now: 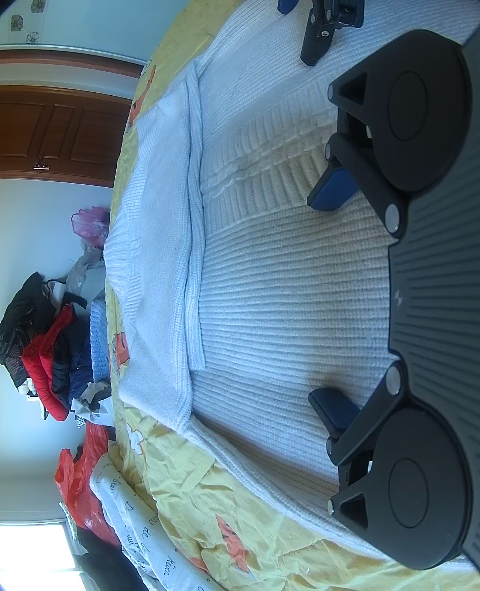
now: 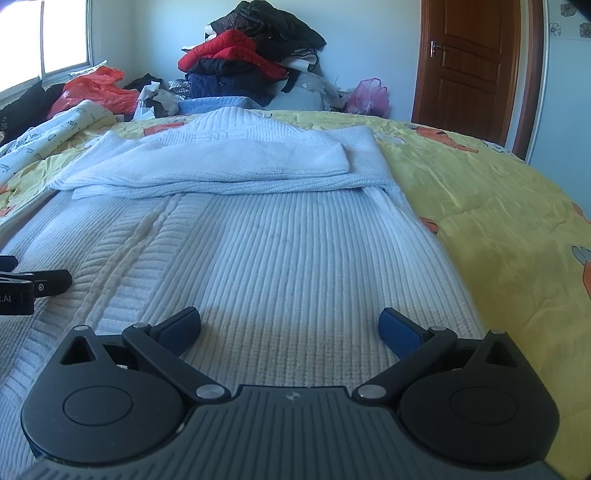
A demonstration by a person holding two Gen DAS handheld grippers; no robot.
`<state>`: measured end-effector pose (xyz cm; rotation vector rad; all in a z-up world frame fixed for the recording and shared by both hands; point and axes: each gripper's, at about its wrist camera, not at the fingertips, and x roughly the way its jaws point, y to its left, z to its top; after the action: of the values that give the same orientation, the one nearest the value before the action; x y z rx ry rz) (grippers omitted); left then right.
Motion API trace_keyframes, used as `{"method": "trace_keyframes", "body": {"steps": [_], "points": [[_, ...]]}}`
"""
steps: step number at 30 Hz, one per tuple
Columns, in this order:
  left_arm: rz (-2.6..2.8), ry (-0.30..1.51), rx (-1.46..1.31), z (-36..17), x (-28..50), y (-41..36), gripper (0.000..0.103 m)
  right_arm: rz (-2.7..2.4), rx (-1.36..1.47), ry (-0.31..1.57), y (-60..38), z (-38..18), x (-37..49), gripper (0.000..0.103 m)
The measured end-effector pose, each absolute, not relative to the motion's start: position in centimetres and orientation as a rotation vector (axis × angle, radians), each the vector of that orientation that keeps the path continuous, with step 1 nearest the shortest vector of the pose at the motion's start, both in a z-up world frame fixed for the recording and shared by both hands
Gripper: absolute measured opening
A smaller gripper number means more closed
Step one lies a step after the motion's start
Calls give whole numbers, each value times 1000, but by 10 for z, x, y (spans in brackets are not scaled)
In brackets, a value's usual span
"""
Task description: Fold small clothes
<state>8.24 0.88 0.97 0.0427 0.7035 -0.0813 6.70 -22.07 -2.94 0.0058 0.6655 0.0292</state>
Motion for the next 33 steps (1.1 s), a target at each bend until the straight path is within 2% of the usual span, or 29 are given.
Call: {"method": "trace_keyframes", "body": {"steps": [33], "points": [[-81, 703, 43, 10, 82, 9, 103, 48, 4, 663, -223, -31, 43, 102]]}}
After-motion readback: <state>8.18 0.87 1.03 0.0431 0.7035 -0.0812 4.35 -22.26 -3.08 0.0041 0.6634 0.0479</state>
